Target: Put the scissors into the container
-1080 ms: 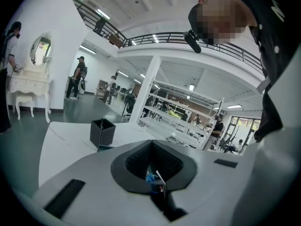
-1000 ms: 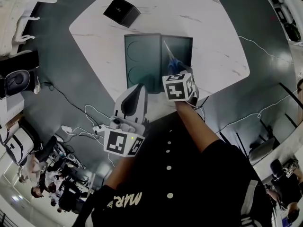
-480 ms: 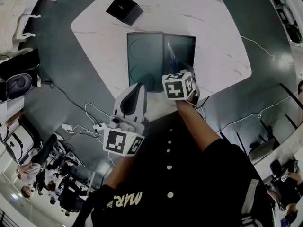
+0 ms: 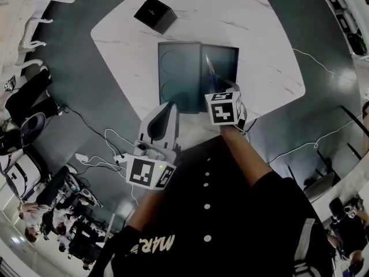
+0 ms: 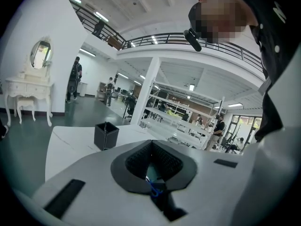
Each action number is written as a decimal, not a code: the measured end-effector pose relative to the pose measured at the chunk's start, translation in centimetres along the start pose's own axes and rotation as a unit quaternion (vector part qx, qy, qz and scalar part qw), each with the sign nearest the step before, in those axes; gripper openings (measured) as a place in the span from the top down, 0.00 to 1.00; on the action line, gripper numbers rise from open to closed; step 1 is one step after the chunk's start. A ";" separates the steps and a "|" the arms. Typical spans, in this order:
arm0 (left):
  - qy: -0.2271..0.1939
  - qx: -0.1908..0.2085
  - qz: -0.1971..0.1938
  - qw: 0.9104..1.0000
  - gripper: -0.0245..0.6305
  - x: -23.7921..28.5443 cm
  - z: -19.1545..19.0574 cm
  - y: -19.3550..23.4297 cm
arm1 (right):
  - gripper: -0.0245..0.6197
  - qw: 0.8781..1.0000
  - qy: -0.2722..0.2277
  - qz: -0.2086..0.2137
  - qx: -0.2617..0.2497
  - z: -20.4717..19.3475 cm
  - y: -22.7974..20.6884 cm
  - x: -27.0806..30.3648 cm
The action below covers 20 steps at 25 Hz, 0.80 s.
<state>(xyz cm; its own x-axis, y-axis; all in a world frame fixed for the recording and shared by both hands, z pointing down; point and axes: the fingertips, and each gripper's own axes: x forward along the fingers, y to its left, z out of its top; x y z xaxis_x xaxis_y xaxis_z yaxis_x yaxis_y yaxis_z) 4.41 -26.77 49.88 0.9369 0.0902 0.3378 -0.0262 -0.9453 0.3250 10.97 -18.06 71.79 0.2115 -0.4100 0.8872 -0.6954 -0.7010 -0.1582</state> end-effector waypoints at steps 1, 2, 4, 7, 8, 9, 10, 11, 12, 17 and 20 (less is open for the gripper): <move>-0.002 0.002 0.000 1.000 0.92 -0.1 0.1 0.0 | 0.80 1.000 -0.009 0.008 0.004 0.2 0.0 -0.5; -0.004 0.003 0.000 1.000 0.92 -0.3 0.3 -0.1 | 0.80 1.000 -0.020 0.013 0.004 0.5 0.0 -1.1; -0.010 0.006 -0.002 1.000 0.92 -0.6 0.7 -0.2 | 0.86 0.999 -0.047 0.016 -0.002 1.2 -0.3 -2.5; -0.020 0.011 -0.009 1.000 0.92 -1.2 1.3 -0.6 | 0.92 0.997 -0.078 0.024 -0.002 1.4 -0.9 -4.0; -0.023 0.014 -0.011 1.000 0.92 -1.4 1.5 -0.8 | 0.94 0.996 -0.083 0.029 0.003 1.2 -1.1 -4.4; -0.026 0.016 -0.014 0.999 0.92 -1.6 1.7 -1.0 | 0.94 0.996 -0.088 0.032 0.009 1.1 -1.3 -4.9; -0.029 0.019 -0.017 0.999 0.92 -1.9 1.9 -1.2 | 0.94 0.994 -0.098 0.036 0.013 1.0 -1.5 -5.5; -0.032 0.020 -0.019 0.999 0.92 -2.1 2.0 -1.4 | 0.94 0.993 -0.111 0.043 0.018 1.1 -1.6 -6.3; -0.035 0.021 -0.021 0.999 0.92 -2.5 2.2 -1.5 | 0.94 0.990 -0.128 0.054 0.024 1.2 -1.6 -7.1; -0.045 0.028 -0.027 0.998 0.92 -4.1 2.3 -2.0 | 0.94 0.973 -0.211 0.083 0.033 2.1 -2.2 -12.1; -0.048 0.038 -0.035 0.997 0.92 -4.8 2.2 -2.7 | 0.94 0.961 -0.264 0.079 0.010 3.1 -2.4 -15.4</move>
<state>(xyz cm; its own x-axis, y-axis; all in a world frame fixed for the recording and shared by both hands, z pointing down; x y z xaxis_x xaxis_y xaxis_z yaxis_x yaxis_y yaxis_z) 0.75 -25.38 45.41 0.9649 0.1294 0.2286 0.0634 -0.9592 0.2756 11.53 -11.90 57.16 0.4262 -0.7476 0.5093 -0.7353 -0.6143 -0.2864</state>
